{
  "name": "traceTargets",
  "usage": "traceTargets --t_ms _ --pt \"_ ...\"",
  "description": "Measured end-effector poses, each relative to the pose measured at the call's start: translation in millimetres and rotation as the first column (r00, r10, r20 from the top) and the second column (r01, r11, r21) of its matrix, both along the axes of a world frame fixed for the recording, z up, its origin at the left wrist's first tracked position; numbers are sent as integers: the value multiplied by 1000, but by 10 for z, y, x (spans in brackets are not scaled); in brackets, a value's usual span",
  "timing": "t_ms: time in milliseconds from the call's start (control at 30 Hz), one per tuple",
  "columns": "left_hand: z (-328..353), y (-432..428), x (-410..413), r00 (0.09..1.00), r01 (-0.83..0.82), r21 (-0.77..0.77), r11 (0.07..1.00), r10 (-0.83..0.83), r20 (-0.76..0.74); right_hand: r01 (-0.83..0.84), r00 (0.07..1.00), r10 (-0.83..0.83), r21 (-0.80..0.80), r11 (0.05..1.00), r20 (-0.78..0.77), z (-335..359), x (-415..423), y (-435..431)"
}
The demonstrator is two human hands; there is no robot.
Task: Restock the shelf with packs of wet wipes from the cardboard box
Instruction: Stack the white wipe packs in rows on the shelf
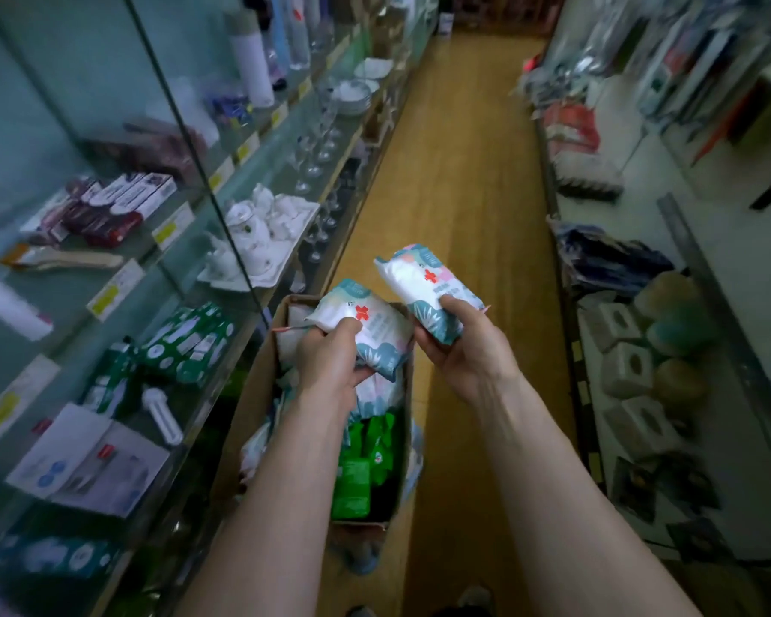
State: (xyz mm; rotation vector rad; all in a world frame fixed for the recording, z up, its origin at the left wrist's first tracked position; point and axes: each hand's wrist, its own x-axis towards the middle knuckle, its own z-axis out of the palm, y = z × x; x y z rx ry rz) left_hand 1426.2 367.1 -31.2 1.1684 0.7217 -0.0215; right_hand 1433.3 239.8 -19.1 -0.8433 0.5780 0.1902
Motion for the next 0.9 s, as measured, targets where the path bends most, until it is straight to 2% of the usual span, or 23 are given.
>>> traceTargets --t_ms 200,467,700,900 --pt "375 -844 64 984 155 -26 988 -152 87 93 992 -90 -39 995 87 364 -194 -710" --pt "723 -2380 42 908 393 -42 919 -381 175 274 951 -249 -122 954 185 772 -514 -2092" --pt "906 -3660 -128 799 579 -72 812 -548 247 454 875 -412 -137 881 254 962 -898 -3246" --pt "1081 -4666 -409 671 733 -119 670 -684 285 608 778 -544 -159 778 315 1092 -1343 -4125"
